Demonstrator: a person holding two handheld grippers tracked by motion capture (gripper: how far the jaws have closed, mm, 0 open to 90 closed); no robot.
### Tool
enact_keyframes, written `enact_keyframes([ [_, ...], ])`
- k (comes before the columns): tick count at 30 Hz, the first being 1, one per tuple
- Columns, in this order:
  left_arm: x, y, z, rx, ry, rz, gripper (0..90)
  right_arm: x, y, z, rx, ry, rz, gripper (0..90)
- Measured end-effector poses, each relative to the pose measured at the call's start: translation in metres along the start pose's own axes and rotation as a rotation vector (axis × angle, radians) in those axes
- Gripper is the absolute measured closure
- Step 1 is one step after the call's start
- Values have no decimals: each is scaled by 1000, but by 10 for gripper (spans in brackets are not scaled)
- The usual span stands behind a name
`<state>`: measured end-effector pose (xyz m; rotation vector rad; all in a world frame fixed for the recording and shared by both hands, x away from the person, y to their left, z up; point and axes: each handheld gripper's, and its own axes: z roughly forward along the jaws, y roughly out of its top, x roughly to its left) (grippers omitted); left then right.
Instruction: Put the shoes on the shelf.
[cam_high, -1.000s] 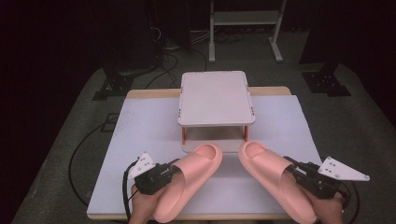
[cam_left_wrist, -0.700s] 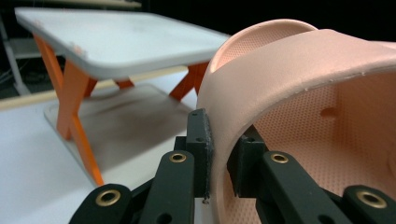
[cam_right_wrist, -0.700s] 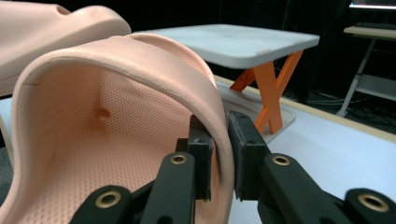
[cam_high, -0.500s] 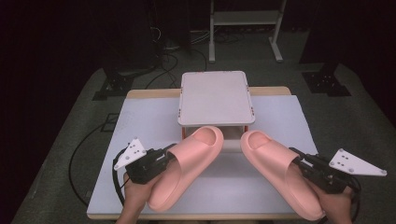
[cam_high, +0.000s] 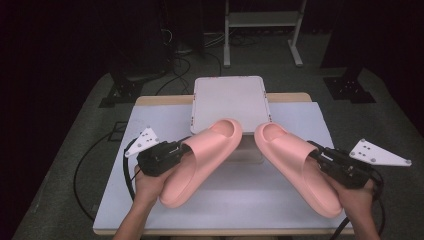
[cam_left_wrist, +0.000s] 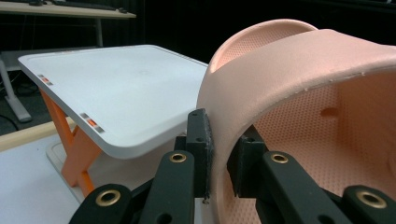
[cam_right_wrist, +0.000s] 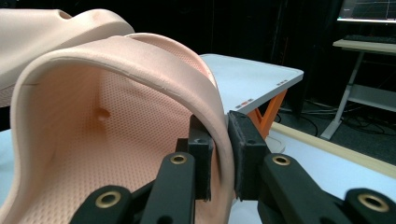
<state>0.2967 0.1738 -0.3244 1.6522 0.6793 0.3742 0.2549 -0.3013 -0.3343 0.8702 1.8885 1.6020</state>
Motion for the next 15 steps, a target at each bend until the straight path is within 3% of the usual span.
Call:
enact_keyframes([
  [15, 33, 33, 26, 44, 44, 3, 802, -16, 30, 40, 11, -24, 4, 795],
])
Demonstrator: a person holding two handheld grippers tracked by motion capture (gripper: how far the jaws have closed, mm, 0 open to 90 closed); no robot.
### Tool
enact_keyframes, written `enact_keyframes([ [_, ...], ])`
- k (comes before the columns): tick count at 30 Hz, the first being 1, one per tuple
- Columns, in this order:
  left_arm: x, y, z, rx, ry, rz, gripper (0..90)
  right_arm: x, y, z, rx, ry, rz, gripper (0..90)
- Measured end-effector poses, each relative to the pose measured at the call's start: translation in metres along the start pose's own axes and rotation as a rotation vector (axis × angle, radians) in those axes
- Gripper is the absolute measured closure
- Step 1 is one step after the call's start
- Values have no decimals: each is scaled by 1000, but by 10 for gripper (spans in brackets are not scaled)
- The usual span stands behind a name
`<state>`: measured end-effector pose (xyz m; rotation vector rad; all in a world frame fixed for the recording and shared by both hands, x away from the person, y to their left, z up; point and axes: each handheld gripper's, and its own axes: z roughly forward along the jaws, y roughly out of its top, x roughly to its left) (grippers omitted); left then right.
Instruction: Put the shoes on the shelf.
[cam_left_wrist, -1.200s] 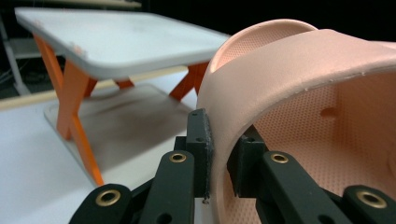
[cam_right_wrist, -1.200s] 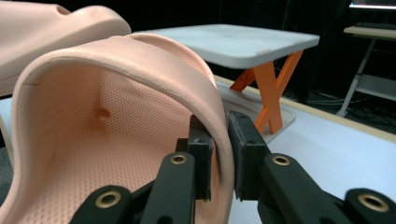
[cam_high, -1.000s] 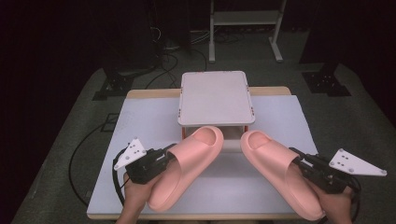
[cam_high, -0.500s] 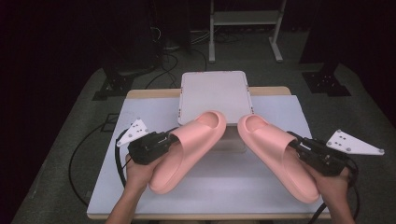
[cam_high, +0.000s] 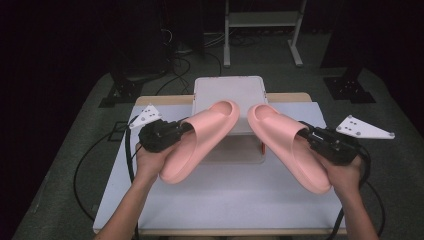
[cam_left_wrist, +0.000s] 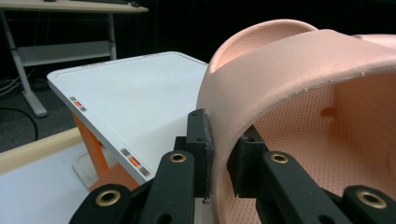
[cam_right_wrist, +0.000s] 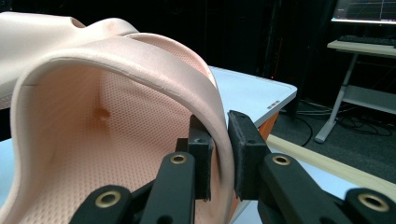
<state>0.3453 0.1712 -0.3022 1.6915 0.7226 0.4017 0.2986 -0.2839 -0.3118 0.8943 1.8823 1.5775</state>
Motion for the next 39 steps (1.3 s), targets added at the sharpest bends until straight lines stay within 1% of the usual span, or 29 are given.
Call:
enact_keyframes([
  [1, 0, 0, 0, 0, 0, 0, 802, 0, 0, 0, 0, 0, 0, 795],
  [3, 4, 3, 3, 4, 4, -1, 802, -2, 4, 8, -3, -11, 4, 795],
  [4, 8, 6, 7, 8, 7, -9, 802, -3, 6, 10, -2, -13, 4, 795],
  [5, 8, 6, 7, 8, 7, -9, 802, -3, 6, 10, -2, -13, 4, 795],
  [6, 13, 9, 10, 15, 15, -12, 802, -5, 9, 16, 2, -22, -4, 794],
  [7, 13, 9, 10, 15, 15, -12, 802, -5, 9, 16, 2, -22, -4, 794],
  [8, 16, 11, 12, 21, 19, -14, 802, -8, 13, 21, 7, -29, 1, 794],
  [10, 21, 14, 16, 28, 28, -13, 801, -9, 14, 23, 7, -33, 0, 794],
  [14, 28, 19, 22, 39, 41, -19, 801, -14, 20, 34, 14, -43, 2, 794],
  [15, 30, 20, 24, 39, 47, -18, 802, -14, 22, 37, 16, -46, 9, 794],
  [16, 32, 21, 27, 46, 48, -25, 801, -16, 24, 42, 16, -54, 11, 794],
  [19, 34, 23, 30, 54, 52, -22, 801, -17, 27, 47, 22, -59, 7, 794],
  [20, 36, 25, 34, 57, 55, -24, 801, -17, 30, 52, 27, -66, 1, 794],
  [21, 36, 25, 34, 57, 55, -24, 801, -16, 31, 55, 30, -69, -1, 794],
  [22, 38, 27, 36, 58, 68, -28, 801, -16, 32, 58, 35, -76, -2, 795],
  [24, 39, 29, 37, 59, 69, -30, 799, -16, 33, 60, 37, -83, -5, 794],
  [25, 41, 30, 38, 65, 73, -29, 799, -17, 34, 62, 38, -86, 0, 793],
  [26, 44, 33, 40, 72, 86, -29, 799, -19, 35, 66, 38, -86, 10, 793],
  [29, 47, 36, 42, 75, 97, -27, 799, -20, 37, 70, 41, -91, 9, 793],
  [30, 49, 39, 44, 83, 108, -27, 795, -21, 39, 76, 45, -102, 6, 793],
  [31, 49, 39, 44, 83, 108, -27, 795, -21, 39, 76, 45, -102, 6, 793],
  [32, 52, 42, 47, 87, 118, -29, 794, -23, 40, 80, 49, -109, 12, 793],
  [33, 52, 42, 47, 87, 118, -29, 794, -24, 40, 83, 51, -111, 13, 793],
  [34, 53, 43, 48, 91, 124, -30, 794, -24, 40, 83, 51, -111, 13, 793],
  [38, 58, 48, 55, 101, 141, -42, 787, -28, 44, 94, 65, -133, 18, 793],
  [39, 59, 49, 56, 104, 146, -45, 787, -28, 44, 94, 65, -133, 18, 793],
])
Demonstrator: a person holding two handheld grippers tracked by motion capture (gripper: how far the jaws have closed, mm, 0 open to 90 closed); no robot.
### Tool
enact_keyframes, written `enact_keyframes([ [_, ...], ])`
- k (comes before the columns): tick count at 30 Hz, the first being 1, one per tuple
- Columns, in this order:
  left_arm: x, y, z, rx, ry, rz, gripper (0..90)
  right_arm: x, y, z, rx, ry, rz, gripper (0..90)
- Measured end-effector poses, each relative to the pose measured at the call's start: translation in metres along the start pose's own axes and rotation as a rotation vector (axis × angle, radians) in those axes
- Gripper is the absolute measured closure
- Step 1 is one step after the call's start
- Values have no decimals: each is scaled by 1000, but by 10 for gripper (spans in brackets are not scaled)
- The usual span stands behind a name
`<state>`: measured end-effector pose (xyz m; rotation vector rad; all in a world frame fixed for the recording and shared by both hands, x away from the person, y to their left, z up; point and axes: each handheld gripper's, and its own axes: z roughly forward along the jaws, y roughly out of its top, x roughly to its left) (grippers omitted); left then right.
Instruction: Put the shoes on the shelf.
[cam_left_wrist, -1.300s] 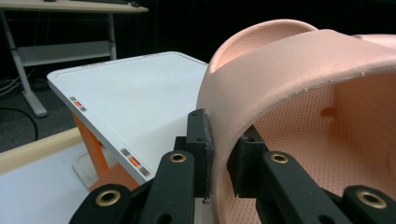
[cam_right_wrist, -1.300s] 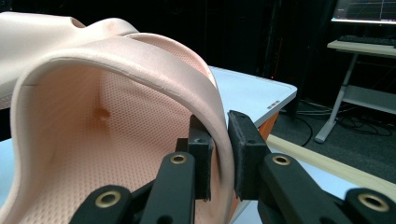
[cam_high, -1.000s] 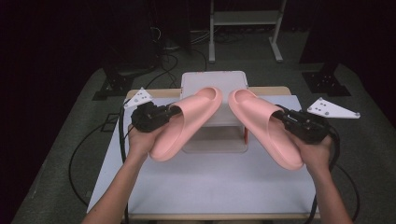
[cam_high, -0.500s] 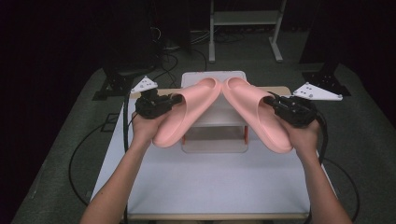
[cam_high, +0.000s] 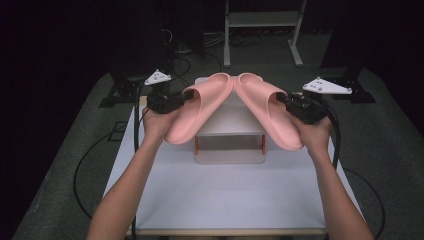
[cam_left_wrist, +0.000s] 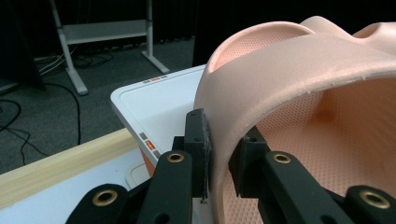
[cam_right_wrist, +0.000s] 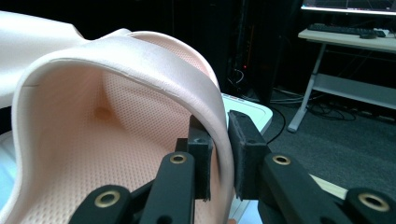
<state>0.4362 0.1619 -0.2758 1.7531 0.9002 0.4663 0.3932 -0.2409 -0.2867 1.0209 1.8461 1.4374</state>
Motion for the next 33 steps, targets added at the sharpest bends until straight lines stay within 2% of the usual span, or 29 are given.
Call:
enact_keyframes([
  [3, 2, 4, 5, -2, 4, -15, 777, -2, 3, 6, 12, -13, 5, 793],
  [16, 2, 12, 14, 16, 30, -28, 762, -4, 8, 17, 25, -44, 22, 788],
  [18, 3, 13, 17, 11, 29, -45, 759, -4, 10, 20, 30, -49, 23, 786],
  [25, 5, 14, 21, 14, 41, -61, 749, -5, 11, 25, 35, -60, 20, 782],
  [33, 3, 17, 24, 20, 42, -54, 738, -5, 12, 30, 38, -65, 34, 777],
])
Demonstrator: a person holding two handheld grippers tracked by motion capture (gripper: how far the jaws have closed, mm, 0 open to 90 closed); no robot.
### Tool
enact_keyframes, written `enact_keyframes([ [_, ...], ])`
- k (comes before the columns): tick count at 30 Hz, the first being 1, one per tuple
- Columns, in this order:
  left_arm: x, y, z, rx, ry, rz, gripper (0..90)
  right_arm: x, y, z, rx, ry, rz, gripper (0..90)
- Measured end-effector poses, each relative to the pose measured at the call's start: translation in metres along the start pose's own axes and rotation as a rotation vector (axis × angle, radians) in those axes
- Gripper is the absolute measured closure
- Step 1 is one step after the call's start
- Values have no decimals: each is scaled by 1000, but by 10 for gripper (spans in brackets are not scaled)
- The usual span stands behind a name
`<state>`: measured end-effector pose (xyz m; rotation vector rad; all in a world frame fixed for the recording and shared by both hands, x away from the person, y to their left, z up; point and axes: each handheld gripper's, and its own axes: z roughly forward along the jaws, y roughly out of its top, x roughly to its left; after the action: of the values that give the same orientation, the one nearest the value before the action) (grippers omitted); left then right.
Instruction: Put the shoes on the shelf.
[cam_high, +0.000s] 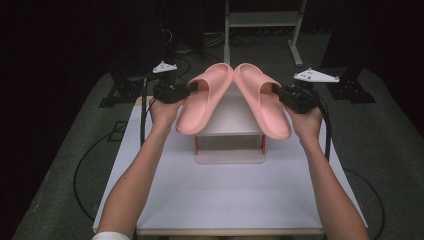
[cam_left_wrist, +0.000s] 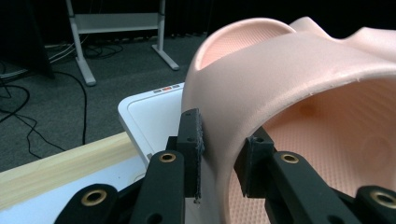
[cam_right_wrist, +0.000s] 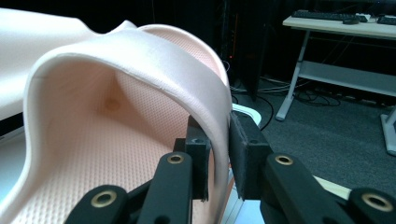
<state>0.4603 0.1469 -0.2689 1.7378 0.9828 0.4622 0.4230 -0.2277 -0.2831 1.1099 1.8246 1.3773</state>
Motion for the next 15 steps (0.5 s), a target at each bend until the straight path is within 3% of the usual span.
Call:
enact_keyframes([
  [15, -2, 1, 2, -4, 15, -12, 710, 7, 7, 12, 11, -16, 11, 754],
])
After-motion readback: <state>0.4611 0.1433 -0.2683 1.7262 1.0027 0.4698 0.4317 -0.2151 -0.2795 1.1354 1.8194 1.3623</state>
